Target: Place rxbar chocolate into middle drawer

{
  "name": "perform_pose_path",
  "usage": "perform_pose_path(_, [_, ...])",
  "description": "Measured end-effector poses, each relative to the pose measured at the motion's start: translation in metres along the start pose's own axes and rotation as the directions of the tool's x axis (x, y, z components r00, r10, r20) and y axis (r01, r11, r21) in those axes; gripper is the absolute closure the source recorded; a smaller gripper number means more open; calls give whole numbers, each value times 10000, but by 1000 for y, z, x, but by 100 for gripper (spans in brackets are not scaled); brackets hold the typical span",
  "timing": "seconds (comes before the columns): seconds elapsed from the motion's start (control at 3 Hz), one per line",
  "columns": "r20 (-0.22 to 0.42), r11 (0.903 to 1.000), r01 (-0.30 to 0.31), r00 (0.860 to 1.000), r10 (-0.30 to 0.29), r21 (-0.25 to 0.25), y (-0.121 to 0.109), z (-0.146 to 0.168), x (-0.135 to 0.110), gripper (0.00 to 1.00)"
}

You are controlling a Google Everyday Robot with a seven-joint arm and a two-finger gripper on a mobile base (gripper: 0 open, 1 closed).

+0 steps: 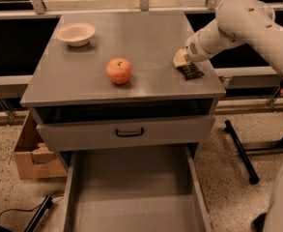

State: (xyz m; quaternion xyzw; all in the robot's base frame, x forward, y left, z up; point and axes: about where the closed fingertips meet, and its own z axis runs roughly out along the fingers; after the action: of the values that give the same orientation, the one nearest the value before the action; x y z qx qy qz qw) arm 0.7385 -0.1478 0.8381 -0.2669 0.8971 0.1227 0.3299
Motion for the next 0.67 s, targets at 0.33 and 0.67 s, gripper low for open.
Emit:
perform_pose_path(0.33, [0, 10000, 0, 10000, 0, 0, 0, 0, 0, 100])
perform_pose_path(0.67, [318, 9992, 314, 9990, -321, 227, 2, -20, -15, 100])
